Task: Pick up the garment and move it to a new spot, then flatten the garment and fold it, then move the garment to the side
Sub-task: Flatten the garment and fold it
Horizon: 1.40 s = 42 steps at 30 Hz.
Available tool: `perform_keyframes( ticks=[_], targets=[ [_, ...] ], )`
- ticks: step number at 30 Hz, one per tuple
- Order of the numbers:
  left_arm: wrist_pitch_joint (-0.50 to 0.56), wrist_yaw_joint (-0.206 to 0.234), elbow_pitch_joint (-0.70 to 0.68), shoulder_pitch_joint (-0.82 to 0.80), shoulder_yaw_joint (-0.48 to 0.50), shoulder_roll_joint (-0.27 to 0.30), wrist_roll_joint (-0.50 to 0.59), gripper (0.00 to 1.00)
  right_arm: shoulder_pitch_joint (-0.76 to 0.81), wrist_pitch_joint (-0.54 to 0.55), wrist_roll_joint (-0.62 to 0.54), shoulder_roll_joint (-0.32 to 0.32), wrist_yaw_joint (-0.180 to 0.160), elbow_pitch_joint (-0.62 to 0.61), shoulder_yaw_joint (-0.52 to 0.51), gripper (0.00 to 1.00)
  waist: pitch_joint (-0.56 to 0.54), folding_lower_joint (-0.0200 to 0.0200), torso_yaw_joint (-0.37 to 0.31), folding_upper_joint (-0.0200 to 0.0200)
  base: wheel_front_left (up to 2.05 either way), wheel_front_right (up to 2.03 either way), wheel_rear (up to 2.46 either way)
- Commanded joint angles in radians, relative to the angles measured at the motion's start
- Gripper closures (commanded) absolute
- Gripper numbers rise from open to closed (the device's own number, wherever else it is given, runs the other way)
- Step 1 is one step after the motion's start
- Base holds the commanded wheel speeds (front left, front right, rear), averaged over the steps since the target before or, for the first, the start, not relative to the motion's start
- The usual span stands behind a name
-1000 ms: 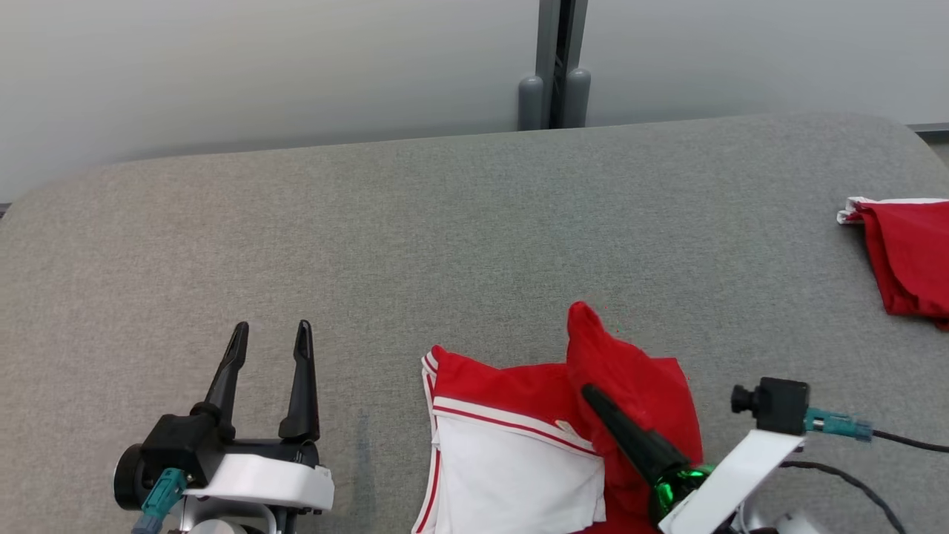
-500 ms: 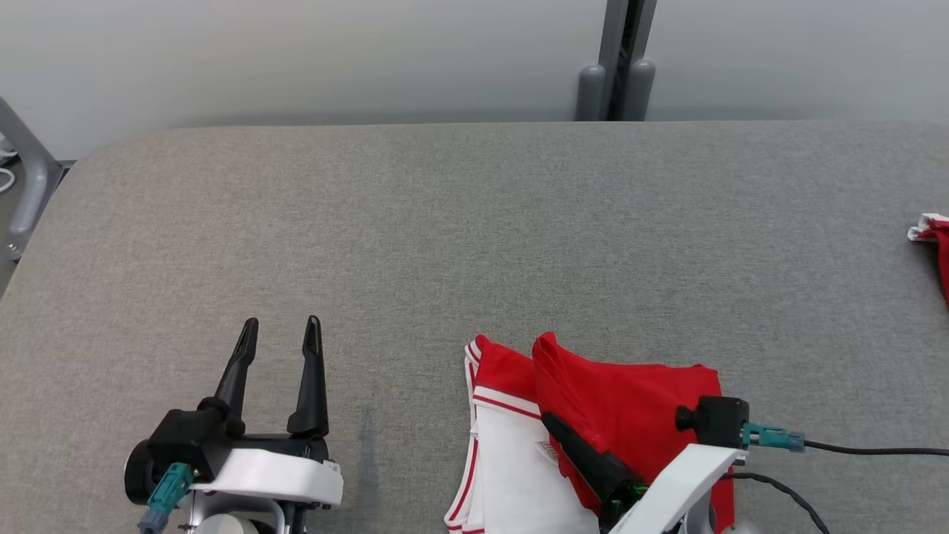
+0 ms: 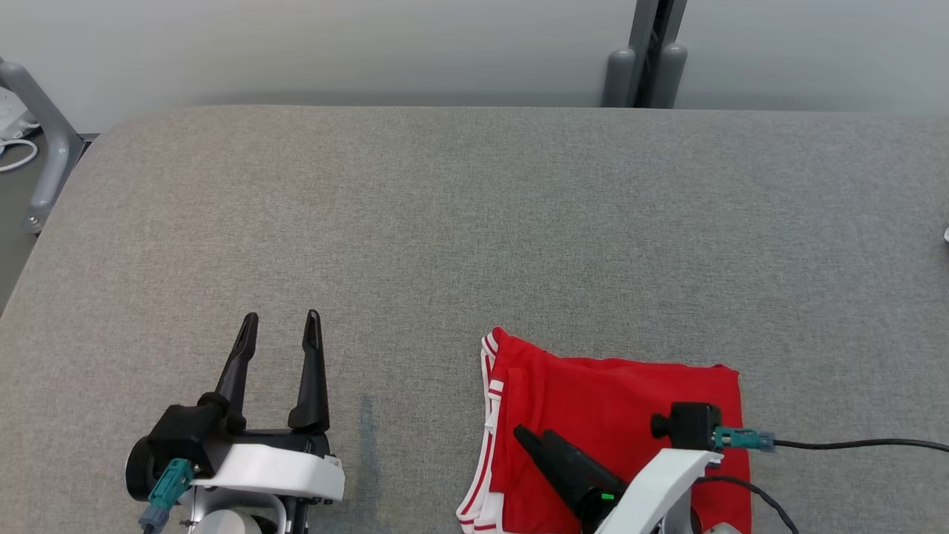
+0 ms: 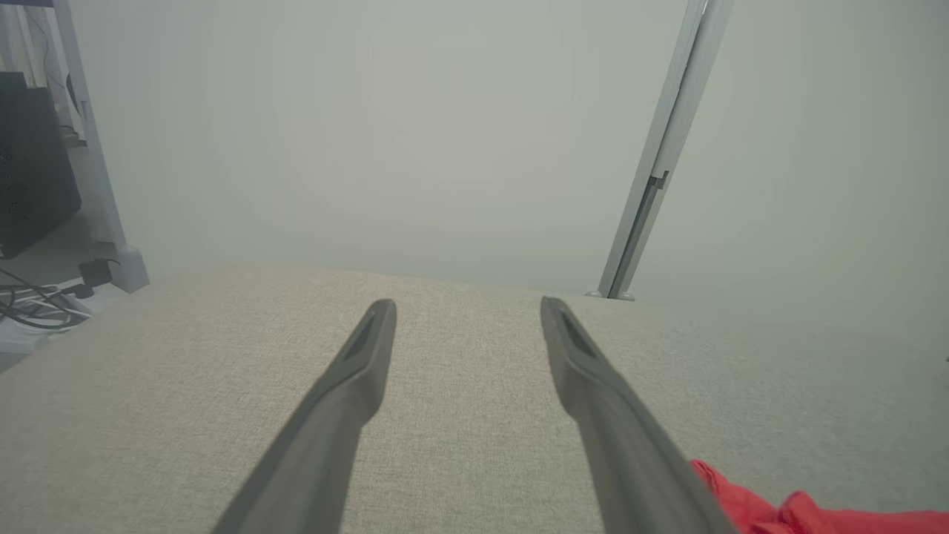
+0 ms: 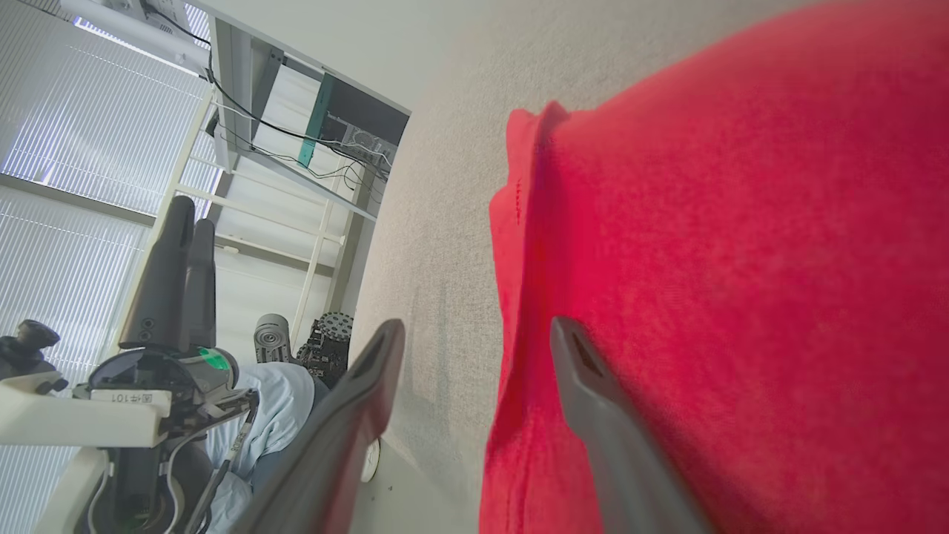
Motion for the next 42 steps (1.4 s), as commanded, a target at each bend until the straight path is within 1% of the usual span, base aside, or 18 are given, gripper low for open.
perform_keyframes(
  ticks=[1, 5, 18, 25, 28, 30, 33, 36, 39, 42],
  targets=[
    [-0.003, 0.006, 0.0, -0.015, 0.002, 0.003, -0.004, 0.0, -0.001, 0.011, -0.004, 0.0, 0.0, -0.008, 0.003, 0.0, 0.0, 0.0, 0.0, 0.0, 0.0, 0.0, 0.0],
    [-0.003, 0.007, 0.003, -0.02, -0.001, 0.003, -0.006, 0.0, 0.008, 0.025, 0.002, 0.009, 0.0, -0.018, 0.01, 0.0, 0.0, 0.0, -0.001, 0.0, 0.0, 0.0, 0.0],
    [-0.003, 0.01, 0.007, -0.018, -0.006, 0.003, -0.011, 0.0, 0.018, 0.098, -0.025, 0.034, 0.0, 0.027, 0.068, 0.0, -0.006, 0.0, 0.002, 0.0, 0.0, 0.0, 0.0],
    [-0.003, 0.008, 0.004, -0.018, -0.001, 0.003, -0.009, 0.0, 0.02, 0.118, -0.035, 0.038, 0.0, 0.044, 0.086, 0.0, -0.007, 0.0, -0.005, 0.0, 0.0, 0.0, 0.0],
    [-0.003, 0.006, 0.005, -0.014, 0.003, 0.003, -0.007, 0.0, 0.012, 0.119, -0.04, 0.039, 0.0, 0.031, 0.087, 0.0, -0.011, 0.0, -0.013, 0.0, 0.0, 0.0, 0.0],
    [-0.003, 0.004, 0.004, -0.011, 0.005, 0.003, -0.003, 0.0, 0.007, 0.113, -0.03, 0.036, 0.0, 0.011, 0.069, 0.0, -0.015, 0.0, -0.021, 0.0, 0.0, 0.0, 0.0],
    [-0.003, 0.002, -0.001, -0.007, 0.008, 0.003, 0.002, 0.0, -0.003, 0.107, -0.03, 0.0, 0.0, -0.038, 0.027, 0.0, -0.024, 0.0, -0.039, 0.0, 0.0, 0.0, 0.0],
    [-0.003, 0.001, -0.005, -0.005, 0.012, 0.004, 0.006, 0.0, -0.012, 0.095, -0.053, -0.053, 0.0, -0.094, -0.031, 0.0, -0.035, 0.0, -0.063, 0.0, 0.0, 0.0, 0.0],
    [-0.003, -0.006, -0.009, -0.006, 0.014, 0.003, 0.011, 0.0, -0.029, 0.05, -0.137, -0.128, 0.0, -0.15, -0.094, 0.0, -0.047, 0.0, -0.089, 0.0, 0.0, 0.0, 0.0],
    [-0.003, -0.006, -0.013, -0.001, 0.019, 0.004, 0.011, 0.0, -0.03, -0.036, -0.214, -0.168, 0.0, -0.191, -0.175, 0.0, -0.059, 0.0, -0.118, 0.0, 0.0, 0.0, 0.0]
  ],
)
